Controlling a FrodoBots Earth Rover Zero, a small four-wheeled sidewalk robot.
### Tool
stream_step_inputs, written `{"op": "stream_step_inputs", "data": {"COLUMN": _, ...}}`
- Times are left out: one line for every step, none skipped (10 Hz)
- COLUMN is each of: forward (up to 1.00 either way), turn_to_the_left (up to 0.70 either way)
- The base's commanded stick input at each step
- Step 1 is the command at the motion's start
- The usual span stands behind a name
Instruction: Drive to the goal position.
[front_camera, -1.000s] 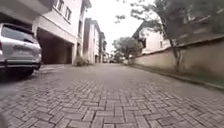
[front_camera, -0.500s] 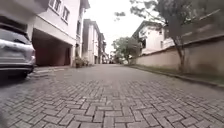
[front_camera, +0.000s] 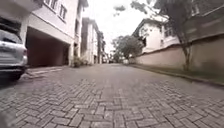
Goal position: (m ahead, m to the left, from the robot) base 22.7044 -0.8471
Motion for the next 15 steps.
{"op": "stream_step_inputs", "data": {"forward": 0.7, "turn_to_the_left": 0.0}}
{"op": "stream_step_inputs", "data": {"forward": 0.7, "turn_to_the_left": 0.0}}
{"op": "stream_step_inputs", "data": {"forward": 0.7, "turn_to_the_left": 0.0}}
{"op": "stream_step_inputs", "data": {"forward": 0.7, "turn_to_the_left": 0.0}}
{"op": "stream_step_inputs", "data": {"forward": 0.7, "turn_to_the_left": 0.0}}
{"op": "stream_step_inputs", "data": {"forward": 0.7, "turn_to_the_left": 0.0}}
{"op": "stream_step_inputs", "data": {"forward": 0.7, "turn_to_the_left": 0.0}}
{"op": "stream_step_inputs", "data": {"forward": 0.7, "turn_to_the_left": 0.0}}
{"op": "stream_step_inputs", "data": {"forward": 0.7, "turn_to_the_left": 0.0}}
{"op": "stream_step_inputs", "data": {"forward": 0.7, "turn_to_the_left": 0.0}}
{"op": "stream_step_inputs", "data": {"forward": 0.7, "turn_to_the_left": 0.0}}
{"op": "stream_step_inputs", "data": {"forward": 0.7, "turn_to_the_left": 0.0}}
{"op": "stream_step_inputs", "data": {"forward": 0.7, "turn_to_the_left": 0.0}}
{"op": "stream_step_inputs", "data": {"forward": 0.7, "turn_to_the_left": 0.0}}
{"op": "stream_step_inputs", "data": {"forward": 0.7, "turn_to_the_left": 0.0}}
